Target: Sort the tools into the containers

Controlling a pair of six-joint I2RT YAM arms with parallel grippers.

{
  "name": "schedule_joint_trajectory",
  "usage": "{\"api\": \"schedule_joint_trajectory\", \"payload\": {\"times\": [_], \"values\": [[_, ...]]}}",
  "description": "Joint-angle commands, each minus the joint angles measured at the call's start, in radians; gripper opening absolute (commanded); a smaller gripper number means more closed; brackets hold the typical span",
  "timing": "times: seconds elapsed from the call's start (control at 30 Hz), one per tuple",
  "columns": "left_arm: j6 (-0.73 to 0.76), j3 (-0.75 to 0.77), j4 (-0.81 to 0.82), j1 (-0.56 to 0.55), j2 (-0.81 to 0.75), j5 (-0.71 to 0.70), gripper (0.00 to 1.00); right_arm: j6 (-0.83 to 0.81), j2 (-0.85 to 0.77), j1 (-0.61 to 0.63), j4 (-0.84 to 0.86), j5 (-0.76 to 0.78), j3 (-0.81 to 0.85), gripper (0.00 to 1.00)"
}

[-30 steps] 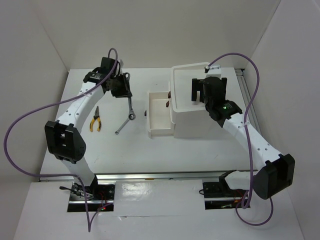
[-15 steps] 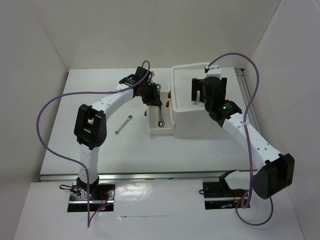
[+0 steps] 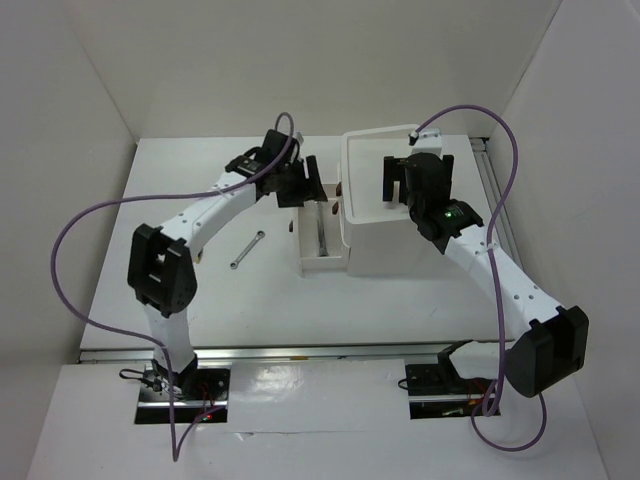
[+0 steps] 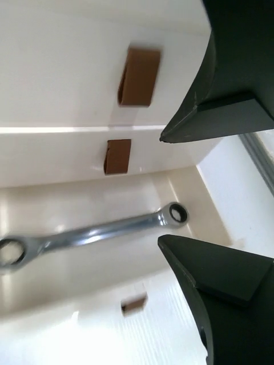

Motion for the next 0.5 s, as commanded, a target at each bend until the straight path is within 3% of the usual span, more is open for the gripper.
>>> {"api": "schedule_joint_trajectory", "payload": {"times": [0.0,0.1,0.17,0.33,0.47], "values": [[0.039,0.007,-0.068,0.038,-0.148,-0.211,0.78,0.049,0.063,0.051,-0.179,-0.123,-0.044,1.00],[0.021,-0.011,-0.209,0.090,-0.173,-0.381,0.76,0.049,0.063,0.051,-0.179,-0.123,-0.044,1.00],[0.045,-0.050,-0.237,0.153,-0.150,-0.410,0.75,0.049,0.054,0.051,-0.179,-0.136,-0.044,1.00],[0.157,-0.142,-0.208,0.220,-0.053,-0.410,0.75,0.040,0.054,0.051,-0.179,-0.145,-0.044,1.00],[0.213,-0.196,-0.159,0.249,0.002,-0.328,0.78,0.031,0.054,0.051,-0.170,-0.163,-0.044,1.00]]}}
